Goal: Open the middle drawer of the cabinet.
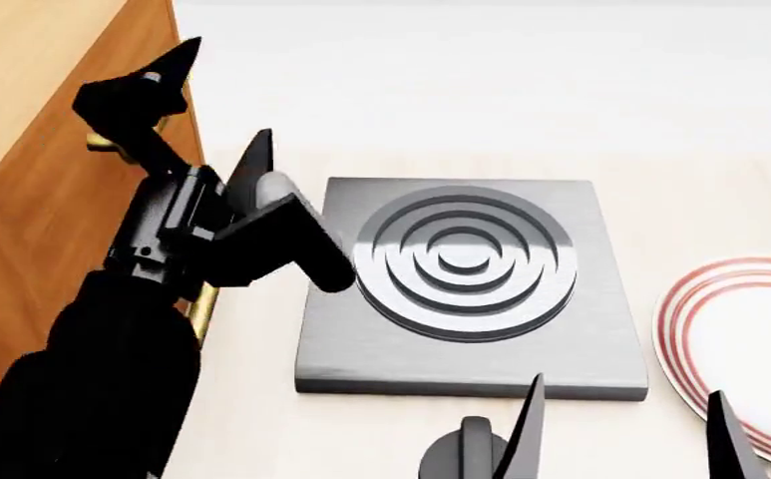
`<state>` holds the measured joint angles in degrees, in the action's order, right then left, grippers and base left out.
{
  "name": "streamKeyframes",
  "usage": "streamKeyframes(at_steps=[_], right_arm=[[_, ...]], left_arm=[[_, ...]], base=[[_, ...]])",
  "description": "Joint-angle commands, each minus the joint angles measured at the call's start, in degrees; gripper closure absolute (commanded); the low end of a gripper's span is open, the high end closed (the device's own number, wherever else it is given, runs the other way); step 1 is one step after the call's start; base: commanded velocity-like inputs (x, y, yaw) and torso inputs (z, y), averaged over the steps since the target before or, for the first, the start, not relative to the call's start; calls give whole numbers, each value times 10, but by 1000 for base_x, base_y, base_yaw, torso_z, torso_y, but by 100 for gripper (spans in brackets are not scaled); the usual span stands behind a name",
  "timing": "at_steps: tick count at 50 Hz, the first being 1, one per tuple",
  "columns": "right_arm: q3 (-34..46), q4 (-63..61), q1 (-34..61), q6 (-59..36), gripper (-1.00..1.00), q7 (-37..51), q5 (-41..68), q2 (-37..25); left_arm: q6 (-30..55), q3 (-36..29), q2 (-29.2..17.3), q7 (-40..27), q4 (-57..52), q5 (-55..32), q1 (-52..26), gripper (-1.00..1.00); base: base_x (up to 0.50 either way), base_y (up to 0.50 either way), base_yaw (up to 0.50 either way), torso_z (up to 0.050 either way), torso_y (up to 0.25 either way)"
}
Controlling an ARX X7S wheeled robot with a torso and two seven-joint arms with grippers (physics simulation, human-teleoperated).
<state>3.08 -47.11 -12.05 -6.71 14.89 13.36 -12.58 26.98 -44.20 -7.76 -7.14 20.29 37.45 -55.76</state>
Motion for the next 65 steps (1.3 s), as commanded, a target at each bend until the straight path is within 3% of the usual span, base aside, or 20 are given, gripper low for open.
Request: streamKeyframes(at_steps=[1,7,12,27,65], right_arm=[[0,-2,-1,0,-100,4,9,-5],[2,-4,-1,-3,-100,7,10,-7],[0,-5,-1,-3,-100,10,14,-9],[-2,-5,0,-1,-100,15,23,-16],[3,-8,-7,5,-100,28,28,-29]], left_arm=[[-70,-136,77,-96,376,32,-171,-100],[-36,-382,77,-160,419,-209,-220,-100],[-31,-458,78,-175,442,-281,-225,-100],[-53,-475,78,-178,481,-284,-205,-100],[-46,-465,78,-177,358,-304,-191,-100]], base=[[0,0,0,0,0],[0,0,0,0,0],[0,0,0,0,0],[0,0,0,0,0],[0,0,0,0,0]])
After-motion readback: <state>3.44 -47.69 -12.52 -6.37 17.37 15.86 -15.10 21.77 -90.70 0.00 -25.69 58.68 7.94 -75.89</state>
